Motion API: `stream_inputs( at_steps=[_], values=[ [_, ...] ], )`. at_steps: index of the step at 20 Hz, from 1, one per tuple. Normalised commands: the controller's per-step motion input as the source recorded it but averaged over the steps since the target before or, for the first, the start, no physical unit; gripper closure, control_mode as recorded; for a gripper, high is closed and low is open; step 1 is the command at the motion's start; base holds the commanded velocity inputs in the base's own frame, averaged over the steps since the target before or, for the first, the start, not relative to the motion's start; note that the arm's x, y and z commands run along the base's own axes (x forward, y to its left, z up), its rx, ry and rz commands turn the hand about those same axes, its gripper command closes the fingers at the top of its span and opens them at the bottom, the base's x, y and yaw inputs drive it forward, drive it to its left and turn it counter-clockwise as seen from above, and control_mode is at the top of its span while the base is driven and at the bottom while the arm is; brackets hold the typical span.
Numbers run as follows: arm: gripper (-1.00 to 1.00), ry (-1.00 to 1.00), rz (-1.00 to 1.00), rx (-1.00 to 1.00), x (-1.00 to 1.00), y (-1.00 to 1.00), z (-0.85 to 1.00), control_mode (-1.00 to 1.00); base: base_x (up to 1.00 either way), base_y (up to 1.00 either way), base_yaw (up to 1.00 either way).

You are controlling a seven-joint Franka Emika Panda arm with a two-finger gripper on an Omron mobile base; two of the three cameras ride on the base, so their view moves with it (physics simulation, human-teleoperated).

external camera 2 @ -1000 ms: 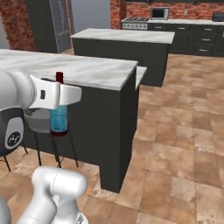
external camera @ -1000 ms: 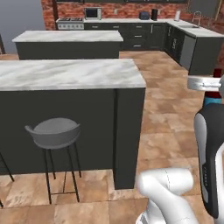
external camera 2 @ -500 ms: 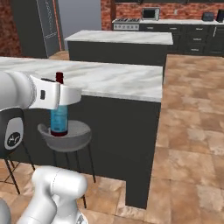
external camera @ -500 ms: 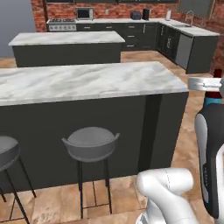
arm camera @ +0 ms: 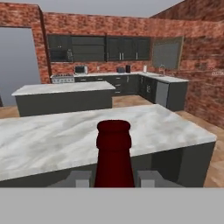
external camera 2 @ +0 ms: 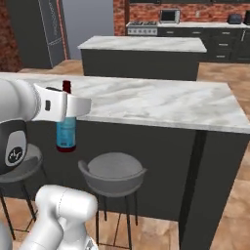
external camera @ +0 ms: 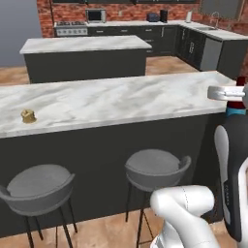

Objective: Get the candle and the beer from the cabinet and move them to the dining counter.

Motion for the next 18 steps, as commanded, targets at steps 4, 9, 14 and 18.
stream_inputs(
  at_steps=[4,9,14,18],
  values=[
    [1.00,0.00,0.00,0.00,0.00,0.00,0.00,1.00,0.27,1.00,0.03],
    [1.00,0.00,0.00,0.00,0.00,0.00,0.00,1.00,0.61,0.88,0.00],
    [1.00,0.00,0.00,0.00,0.00,0.00,0.00,1.00,0.65,0.25,0.06],
    [1.00,0.00,0.00,0.00,0.00,0.00,0.00,1.00,0.29,0.00,0.06]
  ],
)
